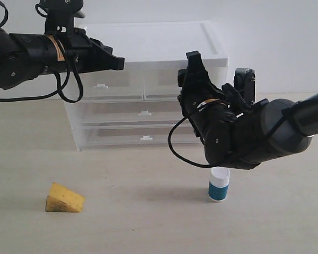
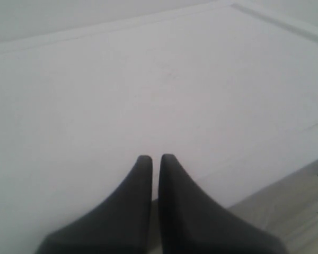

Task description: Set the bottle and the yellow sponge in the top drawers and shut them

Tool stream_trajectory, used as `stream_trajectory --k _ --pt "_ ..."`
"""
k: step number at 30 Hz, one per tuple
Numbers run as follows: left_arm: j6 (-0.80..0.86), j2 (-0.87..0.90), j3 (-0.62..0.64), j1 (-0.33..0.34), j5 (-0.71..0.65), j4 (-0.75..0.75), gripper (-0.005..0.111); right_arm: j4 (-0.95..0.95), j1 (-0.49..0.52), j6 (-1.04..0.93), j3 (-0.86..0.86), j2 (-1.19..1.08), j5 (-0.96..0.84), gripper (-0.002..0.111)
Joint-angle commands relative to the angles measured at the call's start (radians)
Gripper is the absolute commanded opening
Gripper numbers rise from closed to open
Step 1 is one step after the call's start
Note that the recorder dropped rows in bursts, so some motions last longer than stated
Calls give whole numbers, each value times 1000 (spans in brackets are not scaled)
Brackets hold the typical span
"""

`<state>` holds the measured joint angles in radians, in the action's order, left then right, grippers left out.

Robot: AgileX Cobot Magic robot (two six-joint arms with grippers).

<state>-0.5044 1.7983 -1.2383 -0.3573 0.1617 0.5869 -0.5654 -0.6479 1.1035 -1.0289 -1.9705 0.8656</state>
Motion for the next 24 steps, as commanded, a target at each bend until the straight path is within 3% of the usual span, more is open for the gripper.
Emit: stream_trajectory --k 1,3,5,6,24 --pt "-4 3 4 -2 -62 6 4 -27 25 -23 -19 2 19 44" --pt "-4 3 4 -2 -62 6 4 -19 37 -23 -19 2 17 37" --pt "-4 3 4 -2 -62 6 4 0 39 -23 -19 2 16 7" --pt "-4 3 4 -2 -62 6 4 13 39 -21 -19 2 13 0" --pt "-1 3 4 -2 -66 6 4 64 -1 -33 71 34 5 0"
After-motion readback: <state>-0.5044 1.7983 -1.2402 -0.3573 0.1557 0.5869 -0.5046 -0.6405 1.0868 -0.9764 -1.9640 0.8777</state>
